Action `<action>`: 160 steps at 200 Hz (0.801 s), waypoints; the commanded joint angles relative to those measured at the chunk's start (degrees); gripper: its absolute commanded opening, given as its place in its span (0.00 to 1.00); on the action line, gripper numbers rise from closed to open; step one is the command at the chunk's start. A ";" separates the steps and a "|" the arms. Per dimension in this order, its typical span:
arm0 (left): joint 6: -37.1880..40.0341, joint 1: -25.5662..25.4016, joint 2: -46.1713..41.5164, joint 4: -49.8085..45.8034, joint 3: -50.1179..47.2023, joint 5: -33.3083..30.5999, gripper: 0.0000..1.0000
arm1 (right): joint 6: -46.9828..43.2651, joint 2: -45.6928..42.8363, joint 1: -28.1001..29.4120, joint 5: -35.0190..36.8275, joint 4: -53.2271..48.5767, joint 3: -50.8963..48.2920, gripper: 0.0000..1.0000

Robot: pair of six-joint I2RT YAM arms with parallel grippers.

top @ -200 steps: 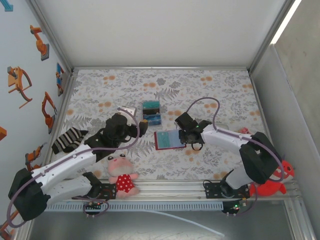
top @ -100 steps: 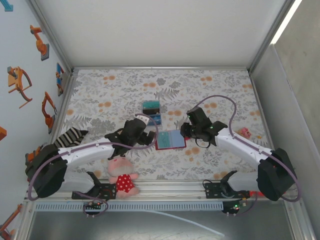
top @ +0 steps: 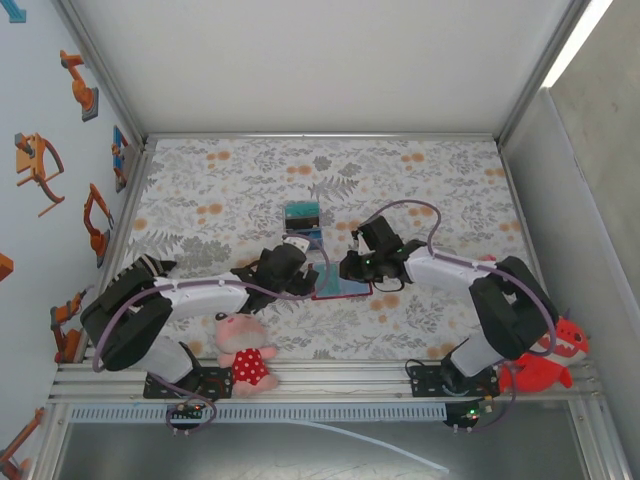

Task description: Take the credit cards out of the card holder

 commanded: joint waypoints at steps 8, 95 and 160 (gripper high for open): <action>-0.48 -0.63 2.75 1.59 1.58 -0.26 0.97 | 1.02 1.66 -0.15 -2.98 2.82 -0.73 0.15; -0.17 -1.55 6.21 -1.39 4.22 -1.35 0.97 | 1.56 4.40 -0.19 -3.93 4.27 -2.39 0.20; -0.30 -2.17 7.11 -5.56 5.62 -3.75 0.97 | 2.44 5.90 -0.16 -5.12 7.63 -3.42 0.20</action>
